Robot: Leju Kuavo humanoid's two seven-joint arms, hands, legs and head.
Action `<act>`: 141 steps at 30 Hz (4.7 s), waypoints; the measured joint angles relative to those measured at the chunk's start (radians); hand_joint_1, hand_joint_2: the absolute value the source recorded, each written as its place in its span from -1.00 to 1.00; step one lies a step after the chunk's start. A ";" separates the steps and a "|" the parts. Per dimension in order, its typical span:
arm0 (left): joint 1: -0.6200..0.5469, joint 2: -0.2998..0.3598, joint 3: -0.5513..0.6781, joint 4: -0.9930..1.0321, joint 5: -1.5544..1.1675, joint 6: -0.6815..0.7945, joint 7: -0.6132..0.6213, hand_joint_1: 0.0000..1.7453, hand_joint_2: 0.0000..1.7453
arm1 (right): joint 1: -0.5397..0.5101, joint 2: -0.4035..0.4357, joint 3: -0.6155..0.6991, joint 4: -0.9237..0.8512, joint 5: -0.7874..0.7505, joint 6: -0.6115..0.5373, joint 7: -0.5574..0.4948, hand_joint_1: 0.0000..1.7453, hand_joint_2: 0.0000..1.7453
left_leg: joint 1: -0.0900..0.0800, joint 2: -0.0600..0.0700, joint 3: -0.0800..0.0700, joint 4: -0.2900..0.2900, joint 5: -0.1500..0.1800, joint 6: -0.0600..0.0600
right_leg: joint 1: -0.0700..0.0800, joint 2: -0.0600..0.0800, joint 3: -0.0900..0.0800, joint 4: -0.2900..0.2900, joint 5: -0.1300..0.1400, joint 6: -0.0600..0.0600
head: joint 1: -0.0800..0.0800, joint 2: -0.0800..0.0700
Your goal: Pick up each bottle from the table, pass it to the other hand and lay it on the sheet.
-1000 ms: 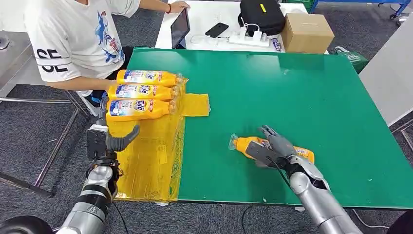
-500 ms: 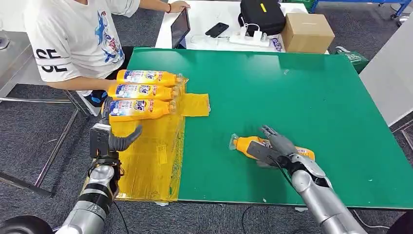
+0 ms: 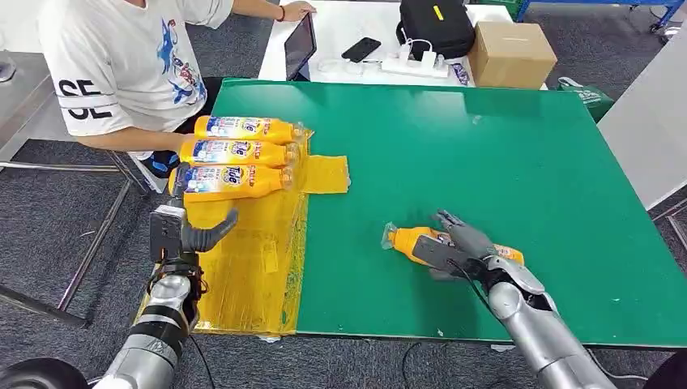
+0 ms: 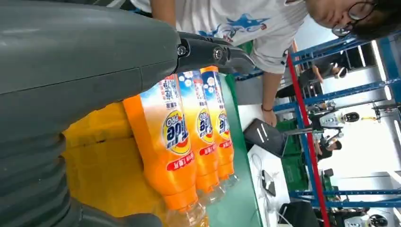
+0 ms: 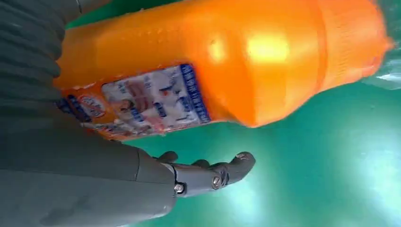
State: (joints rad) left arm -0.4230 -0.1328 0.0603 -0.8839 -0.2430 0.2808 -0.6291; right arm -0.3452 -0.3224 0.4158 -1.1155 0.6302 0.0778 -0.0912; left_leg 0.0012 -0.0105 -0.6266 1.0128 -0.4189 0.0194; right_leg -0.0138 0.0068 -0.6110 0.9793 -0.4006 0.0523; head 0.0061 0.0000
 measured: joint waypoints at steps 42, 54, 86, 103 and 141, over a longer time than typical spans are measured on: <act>0.006 -0.003 0.000 0.035 0.000 -0.016 0.016 -1.00 1.00 | 0.126 -0.183 0.037 -0.193 -0.017 0.061 0.125 -1.00 1.00 | 0.000 0.000 0.000 0.000 0.000 0.000 | 0.000 0.000 0.000 0.000 0.000 0.000 | 0.000 0.000; 0.017 -0.004 0.000 0.035 -0.001 -0.013 0.018 -1.00 1.00 | 0.229 -0.245 -0.013 -0.288 -0.029 0.100 0.161 1.00 1.00 | 0.000 0.000 0.000 0.000 -0.001 0.000 | 0.000 0.000 0.000 0.000 0.000 0.000 | 0.000 0.000; 0.075 -0.095 -0.067 -0.063 0.206 -0.189 0.121 -1.00 1.00 | 0.262 0.284 -0.271 -0.492 0.084 -0.767 -0.314 1.00 1.00 | 0.000 0.001 -0.002 0.000 -0.001 -0.001 | 0.000 0.002 -0.002 0.001 -0.001 -0.001 | 0.000 0.000; 0.131 -0.076 -0.229 -0.190 0.563 -0.720 0.191 -1.00 1.00 | 0.254 0.386 -0.255 -0.325 -0.041 -0.567 -0.536 0.96 1.00 | 0.000 0.002 -0.002 -0.001 -0.001 -0.001 | 0.000 0.002 -0.003 0.001 -0.001 -0.001 | 0.000 0.000; 0.141 0.010 -0.418 -0.124 0.631 -0.853 0.203 -1.00 1.00 | 0.205 0.516 0.003 0.100 -0.023 -0.549 -0.604 0.98 1.00 | 0.000 0.001 -0.003 -0.001 -0.001 -0.001 | 0.000 0.002 -0.003 0.001 -0.001 -0.001 | 0.000 0.000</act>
State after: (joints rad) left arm -0.2815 -0.1228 -0.3582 -1.0075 0.3880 -0.5726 -0.4261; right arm -0.1404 0.1938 0.4188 -1.0155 0.6069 -0.4707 -0.6950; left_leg 0.0017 -0.0090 -0.6291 1.0122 -0.4199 0.0184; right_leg -0.0136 0.0087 -0.6144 0.9800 -0.4016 0.0514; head 0.0061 0.0000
